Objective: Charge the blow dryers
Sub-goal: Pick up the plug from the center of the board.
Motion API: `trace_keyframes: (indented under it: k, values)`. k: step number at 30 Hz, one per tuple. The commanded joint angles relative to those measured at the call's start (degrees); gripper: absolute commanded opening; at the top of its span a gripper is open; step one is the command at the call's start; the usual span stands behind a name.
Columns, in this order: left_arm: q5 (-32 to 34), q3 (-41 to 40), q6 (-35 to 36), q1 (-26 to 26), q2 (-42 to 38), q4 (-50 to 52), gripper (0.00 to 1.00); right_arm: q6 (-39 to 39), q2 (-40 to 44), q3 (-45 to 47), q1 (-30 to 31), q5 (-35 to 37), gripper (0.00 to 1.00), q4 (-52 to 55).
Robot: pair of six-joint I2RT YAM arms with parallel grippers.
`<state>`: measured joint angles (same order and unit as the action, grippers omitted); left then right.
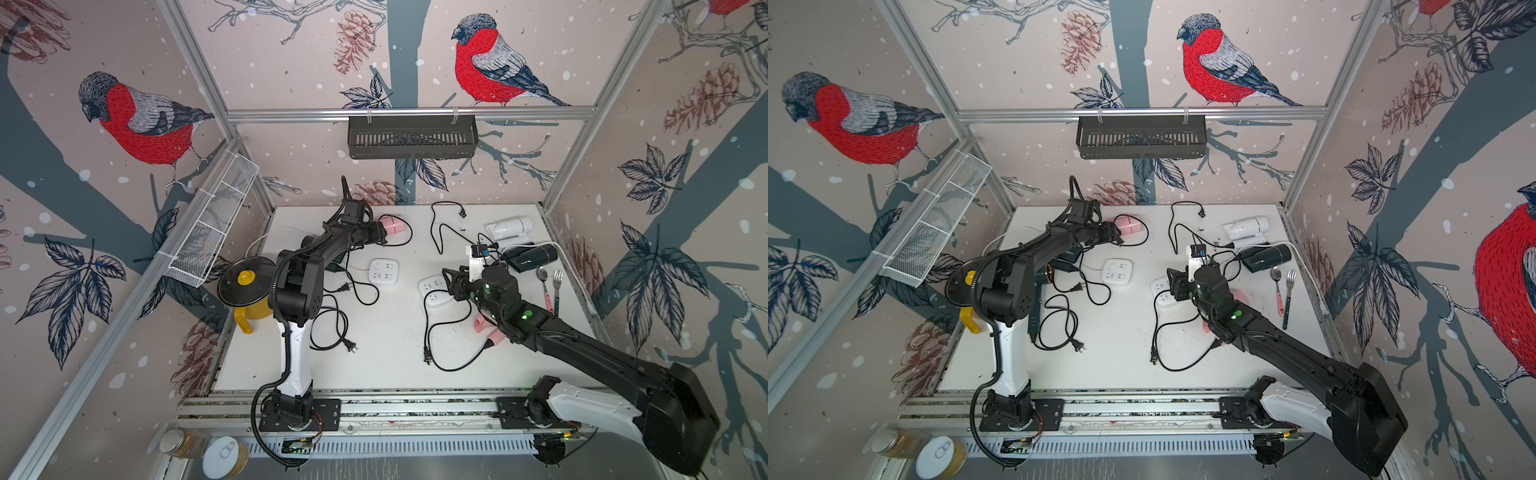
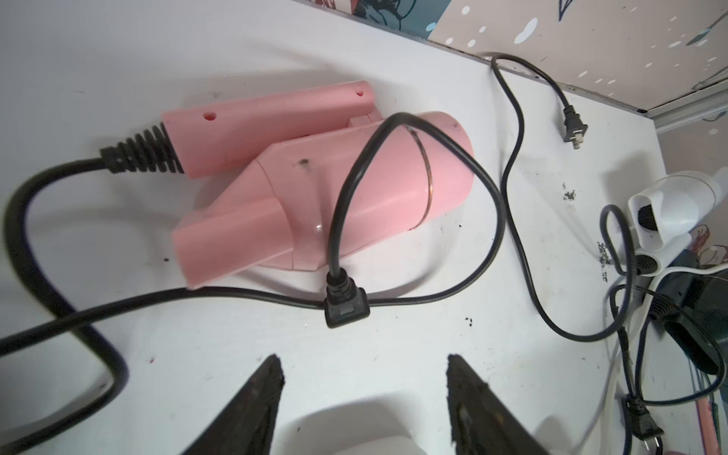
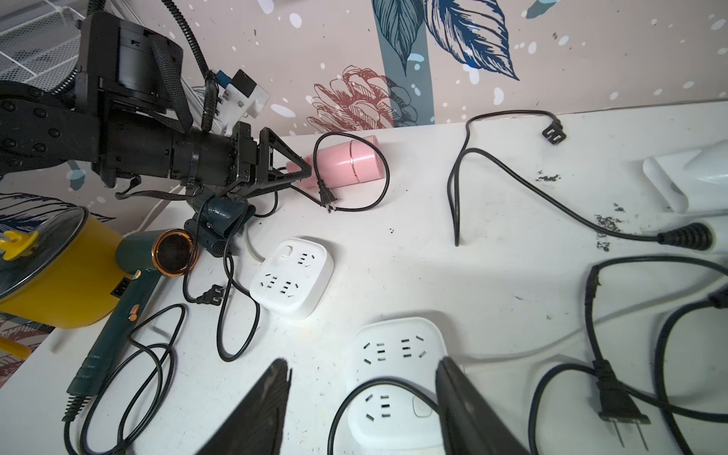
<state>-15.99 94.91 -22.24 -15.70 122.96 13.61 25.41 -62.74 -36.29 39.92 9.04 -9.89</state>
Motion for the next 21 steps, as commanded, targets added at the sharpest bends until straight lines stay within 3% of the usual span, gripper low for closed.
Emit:
trace_keyframes:
  k: [1,9,21]
  values:
    - [4.44,4.02,-0.7,-0.99,2.94,3.34,0.62,1.02,0.34,0.08,0.4,3.02,0.6,0.37]
    - [11.77,10.9,-1.63,-2.33,8.35,8.77,0.57,1.47,1.17,0.26,0.94,4.59,0.59,0.62]
    - [11.68,16.5,-2.03,-3.32,13.79,9.02,0.47,1.86,2.67,1.99,1.04,6.34,0.59,1.06]
